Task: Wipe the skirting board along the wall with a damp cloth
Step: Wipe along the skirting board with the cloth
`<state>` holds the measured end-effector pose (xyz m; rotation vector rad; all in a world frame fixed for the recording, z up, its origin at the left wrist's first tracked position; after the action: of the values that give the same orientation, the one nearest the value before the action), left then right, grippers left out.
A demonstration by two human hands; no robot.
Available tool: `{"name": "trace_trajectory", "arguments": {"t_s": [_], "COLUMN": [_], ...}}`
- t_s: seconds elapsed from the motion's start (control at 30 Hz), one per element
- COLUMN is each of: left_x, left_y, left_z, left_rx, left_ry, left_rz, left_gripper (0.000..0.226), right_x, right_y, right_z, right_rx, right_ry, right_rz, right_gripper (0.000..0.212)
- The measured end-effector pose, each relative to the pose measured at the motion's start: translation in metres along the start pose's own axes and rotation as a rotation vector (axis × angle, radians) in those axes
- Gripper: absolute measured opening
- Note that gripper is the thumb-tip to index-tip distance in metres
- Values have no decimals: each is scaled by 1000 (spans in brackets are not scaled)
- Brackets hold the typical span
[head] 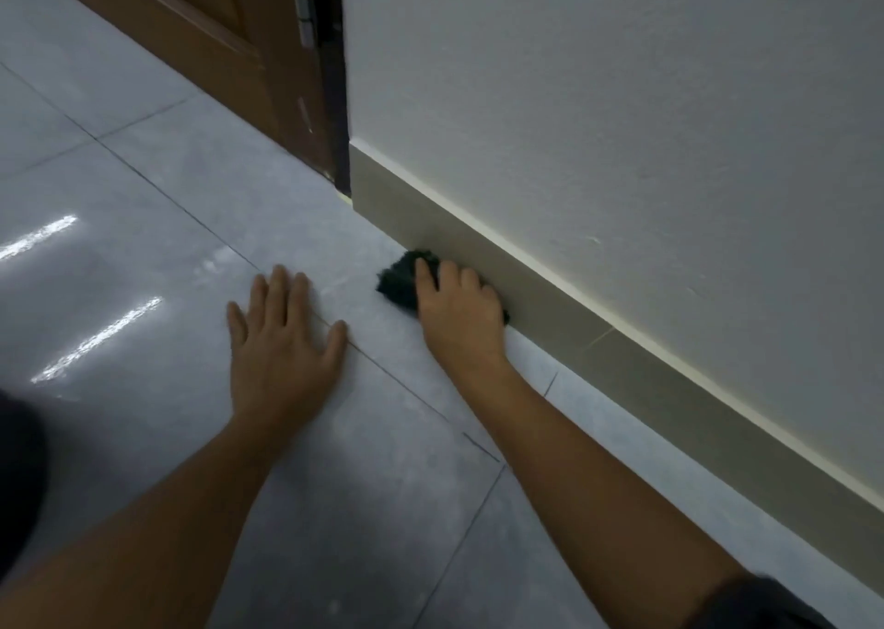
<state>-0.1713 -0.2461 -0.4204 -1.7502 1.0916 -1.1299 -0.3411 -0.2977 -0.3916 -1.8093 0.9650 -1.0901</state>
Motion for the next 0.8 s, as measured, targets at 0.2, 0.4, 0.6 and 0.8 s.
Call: {"name": "trace_trajectory", "arguments": {"t_s": [0.2, 0.4, 0.6, 0.8], "left_x": [-6, 2, 4, 6], "left_y": [9, 5, 0, -1], "left_z": [-8, 5, 21, 2], "left_rx": [15, 34, 79, 89], "left_ry": [-29, -63, -63, -85], "left_rz": [10, -2, -29, -12], "left_gripper": [80, 80, 78, 65], "right_x": [-90, 40, 108, 73], "right_y": [-7, -5, -8, -31], "right_z": [-64, 30, 95, 29], "right_rx": [29, 105, -95, -276], "right_ry": [55, -73, -238, -343], "right_rz": [36, -12, -119, -205], "right_gripper": [45, 44, 40, 65]}}
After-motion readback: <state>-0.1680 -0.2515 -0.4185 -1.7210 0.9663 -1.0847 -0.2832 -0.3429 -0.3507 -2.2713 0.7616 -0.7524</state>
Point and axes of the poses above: each hand's wrist, its own x-axis towards the middle knuckle, its own y-axis out of the palm, z = x × y, the point moved 6 cm from there along x, towards the middle knuckle, and after that the axes turned 15 degrees about -z, right-handed, at the moved point
